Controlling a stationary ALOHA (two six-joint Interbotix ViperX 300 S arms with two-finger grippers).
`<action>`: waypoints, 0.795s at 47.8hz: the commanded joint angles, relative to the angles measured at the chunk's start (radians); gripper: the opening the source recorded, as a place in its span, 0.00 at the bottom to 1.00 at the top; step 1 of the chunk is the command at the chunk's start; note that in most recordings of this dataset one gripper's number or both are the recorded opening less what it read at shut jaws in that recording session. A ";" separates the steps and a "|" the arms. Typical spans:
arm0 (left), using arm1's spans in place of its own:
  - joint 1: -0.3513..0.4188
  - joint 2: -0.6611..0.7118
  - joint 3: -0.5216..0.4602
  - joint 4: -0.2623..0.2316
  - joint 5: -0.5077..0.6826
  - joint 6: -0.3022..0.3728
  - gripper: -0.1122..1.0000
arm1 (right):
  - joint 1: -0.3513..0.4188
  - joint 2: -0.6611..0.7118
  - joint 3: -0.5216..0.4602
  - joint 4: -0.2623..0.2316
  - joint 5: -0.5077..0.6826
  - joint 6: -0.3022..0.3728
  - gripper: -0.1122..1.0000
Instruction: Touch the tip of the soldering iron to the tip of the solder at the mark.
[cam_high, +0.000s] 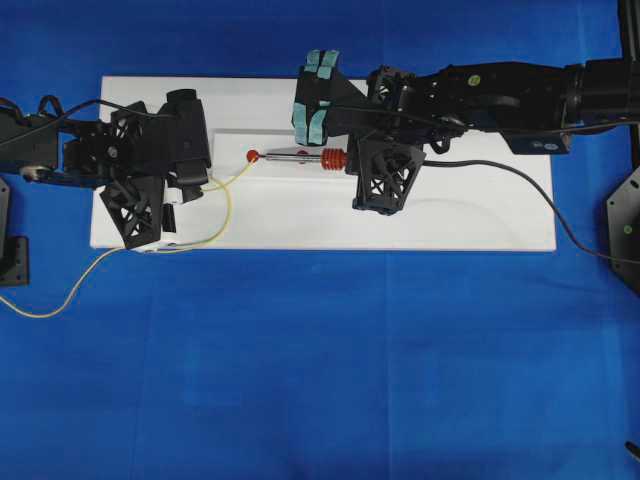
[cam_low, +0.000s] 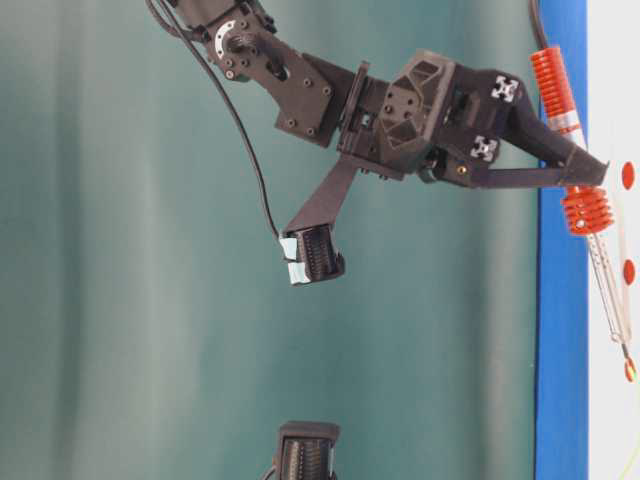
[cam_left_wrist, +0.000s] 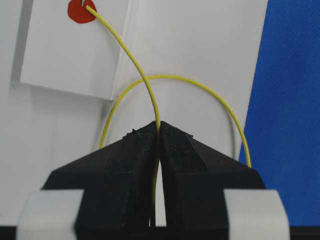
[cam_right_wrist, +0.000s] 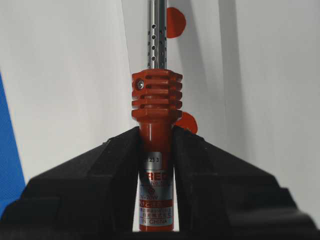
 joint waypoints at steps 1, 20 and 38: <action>-0.002 -0.009 -0.023 0.002 -0.003 -0.002 0.10 | -0.002 -0.009 -0.029 -0.002 -0.003 -0.002 0.16; -0.002 -0.009 -0.021 0.002 0.008 -0.002 0.10 | 0.000 -0.005 -0.034 -0.002 0.006 -0.002 0.16; -0.002 -0.009 -0.023 0.002 0.008 0.000 0.10 | 0.000 0.005 -0.034 -0.002 0.006 -0.002 0.16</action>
